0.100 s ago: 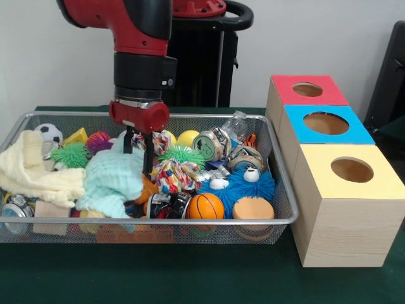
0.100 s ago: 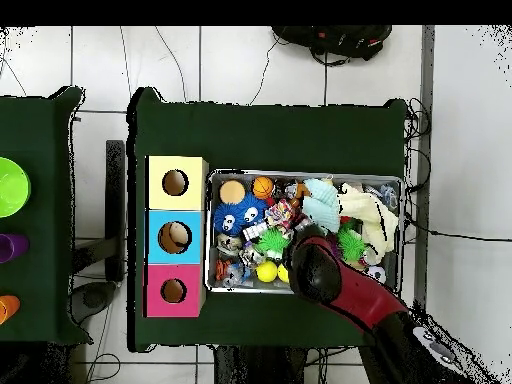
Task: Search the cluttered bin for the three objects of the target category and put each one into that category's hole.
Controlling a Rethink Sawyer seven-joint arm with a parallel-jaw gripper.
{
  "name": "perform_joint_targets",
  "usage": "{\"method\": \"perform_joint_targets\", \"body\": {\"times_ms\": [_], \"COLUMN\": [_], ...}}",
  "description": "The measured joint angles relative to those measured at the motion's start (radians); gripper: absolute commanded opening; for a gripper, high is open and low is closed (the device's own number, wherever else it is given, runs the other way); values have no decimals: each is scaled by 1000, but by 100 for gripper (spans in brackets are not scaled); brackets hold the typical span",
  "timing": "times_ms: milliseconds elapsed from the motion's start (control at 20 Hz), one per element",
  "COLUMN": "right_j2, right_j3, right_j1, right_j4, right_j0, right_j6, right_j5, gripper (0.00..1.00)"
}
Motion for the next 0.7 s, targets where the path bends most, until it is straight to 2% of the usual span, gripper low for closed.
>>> {"method": "perform_joint_targets", "body": {"times_ms": [700], "right_j2": [0], "right_j3": [90], "right_j1": [-15], "right_j4": [0], "right_j0": [-31], "right_j6": [0], "right_j5": [-27], "gripper": [100]}}
